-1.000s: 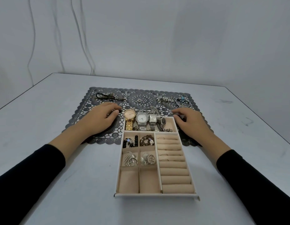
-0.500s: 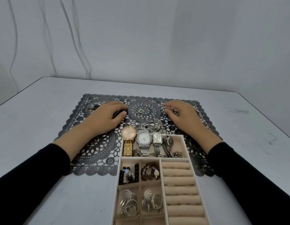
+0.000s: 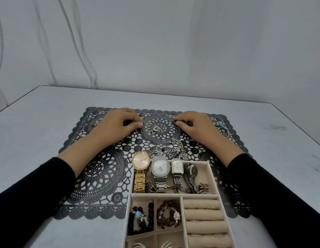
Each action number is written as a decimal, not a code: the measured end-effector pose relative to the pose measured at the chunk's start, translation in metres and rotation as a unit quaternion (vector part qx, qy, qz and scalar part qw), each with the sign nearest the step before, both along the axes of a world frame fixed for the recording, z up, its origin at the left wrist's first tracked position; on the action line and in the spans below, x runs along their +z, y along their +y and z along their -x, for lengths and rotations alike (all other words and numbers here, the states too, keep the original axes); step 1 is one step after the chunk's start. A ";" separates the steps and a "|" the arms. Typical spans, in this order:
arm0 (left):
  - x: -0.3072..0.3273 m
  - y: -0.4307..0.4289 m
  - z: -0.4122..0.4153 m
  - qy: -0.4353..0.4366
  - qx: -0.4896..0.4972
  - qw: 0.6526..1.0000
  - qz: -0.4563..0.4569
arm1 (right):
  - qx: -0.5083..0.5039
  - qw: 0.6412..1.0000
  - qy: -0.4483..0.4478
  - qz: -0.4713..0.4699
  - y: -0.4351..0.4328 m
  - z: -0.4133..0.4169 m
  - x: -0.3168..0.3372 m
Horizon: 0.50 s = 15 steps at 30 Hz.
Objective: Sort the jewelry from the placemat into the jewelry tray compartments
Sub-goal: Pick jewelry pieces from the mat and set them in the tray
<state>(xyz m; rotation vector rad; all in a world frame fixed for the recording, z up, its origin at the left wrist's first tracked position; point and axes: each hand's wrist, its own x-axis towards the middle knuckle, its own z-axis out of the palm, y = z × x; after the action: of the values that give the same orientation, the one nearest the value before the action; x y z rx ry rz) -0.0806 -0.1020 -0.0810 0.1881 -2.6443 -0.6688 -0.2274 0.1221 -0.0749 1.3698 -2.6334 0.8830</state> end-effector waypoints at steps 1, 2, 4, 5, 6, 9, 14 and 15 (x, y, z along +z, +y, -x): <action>-0.001 0.000 0.000 0.002 0.001 1.000 -0.003 | 0.000 1.000 -0.002 -0.004 0.000 0.001 0.000; -0.001 -0.001 -0.001 0.003 0.002 1.000 -0.006 | 0.000 1.000 -0.004 -0.007 0.000 0.001 0.001; 0.000 -0.001 -0.002 0.002 0.005 1.000 -0.016 | -0.002 1.000 -0.008 -0.007 0.001 0.002 0.001; 0.000 -0.001 -0.002 0.001 0.006 1.000 -0.021 | -0.002 1.000 -0.011 -0.005 0.002 0.001 0.001; 0.000 -0.001 -0.003 -0.001 0.005 1.000 -0.027 | -0.003 1.000 -0.014 -0.002 0.002 0.001 0.002; 0.001 0.000 -0.004 -0.009 -0.004 0.999 -0.041 | -0.006 1.000 -0.020 0.003 0.002 0.000 0.005; 0.004 0.000 -0.004 -0.019 0.002 0.999 -0.050 | -0.016 0.999 -0.010 -0.026 -0.005 -0.001 0.006; 0.005 0.001 -0.003 -0.024 0.004 0.999 -0.048 | -0.020 0.999 -0.008 -0.036 -0.007 -0.001 0.007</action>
<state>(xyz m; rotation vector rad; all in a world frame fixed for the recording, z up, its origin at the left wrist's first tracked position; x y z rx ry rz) -0.0776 -0.1015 -0.0762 0.2457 -2.6568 -0.7979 -0.2264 0.1150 -0.0679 1.3266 -2.7183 0.8058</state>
